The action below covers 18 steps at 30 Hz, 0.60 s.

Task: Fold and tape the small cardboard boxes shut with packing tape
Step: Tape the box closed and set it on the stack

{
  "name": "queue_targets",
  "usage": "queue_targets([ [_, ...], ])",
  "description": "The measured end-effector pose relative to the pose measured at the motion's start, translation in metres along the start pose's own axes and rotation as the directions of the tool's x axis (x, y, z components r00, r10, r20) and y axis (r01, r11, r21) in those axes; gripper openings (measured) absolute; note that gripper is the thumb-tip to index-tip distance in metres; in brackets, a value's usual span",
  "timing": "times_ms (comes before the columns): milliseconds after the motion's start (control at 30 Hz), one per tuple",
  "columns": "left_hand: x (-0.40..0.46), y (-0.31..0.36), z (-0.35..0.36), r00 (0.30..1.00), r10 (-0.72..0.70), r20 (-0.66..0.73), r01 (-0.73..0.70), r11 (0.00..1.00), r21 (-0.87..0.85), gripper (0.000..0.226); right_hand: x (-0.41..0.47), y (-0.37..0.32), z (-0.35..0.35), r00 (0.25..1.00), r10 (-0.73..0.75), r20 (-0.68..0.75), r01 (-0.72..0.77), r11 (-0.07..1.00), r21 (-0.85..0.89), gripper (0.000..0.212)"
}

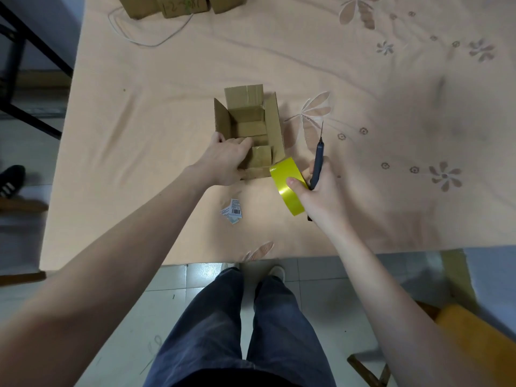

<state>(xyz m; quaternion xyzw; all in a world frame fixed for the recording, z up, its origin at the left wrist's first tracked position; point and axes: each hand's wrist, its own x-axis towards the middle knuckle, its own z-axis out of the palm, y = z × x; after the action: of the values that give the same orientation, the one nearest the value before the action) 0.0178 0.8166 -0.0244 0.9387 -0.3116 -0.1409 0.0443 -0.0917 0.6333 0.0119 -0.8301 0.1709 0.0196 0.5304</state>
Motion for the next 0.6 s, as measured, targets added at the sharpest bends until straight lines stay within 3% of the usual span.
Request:
queue_targets([
  [167, -0.009, 0.003, 0.002, 1.000, -0.016, 0.025, 0.018, 0.997, -0.070, 0.050, -0.006, -0.003, -0.007, 0.999, -0.024, 0.026, 0.023, 0.998, 0.058, 0.038],
  [300, -0.012, 0.007, -0.002, 0.986, -0.047, -0.163, 0.032, 0.995, -0.095, 0.033, -0.012, -0.008, -0.015, 0.998, -0.052, 0.038, 0.048, 0.995, 0.086, 0.038],
  [500, -0.015, 0.004, -0.006, 0.996, 0.004, -0.086, -0.010, 0.998, -0.059, 0.024, -0.013, -0.017, -0.030, 0.992, -0.125, 0.004, 0.123, 0.983, 0.139, 0.036],
  [600, -0.019, 0.000, -0.020, 0.994, 0.085, -0.062, -0.092, 0.990, -0.106, 0.044, -0.011, -0.020, -0.033, 0.990, -0.134, -0.033, 0.138, 0.976, 0.171, 0.034],
])
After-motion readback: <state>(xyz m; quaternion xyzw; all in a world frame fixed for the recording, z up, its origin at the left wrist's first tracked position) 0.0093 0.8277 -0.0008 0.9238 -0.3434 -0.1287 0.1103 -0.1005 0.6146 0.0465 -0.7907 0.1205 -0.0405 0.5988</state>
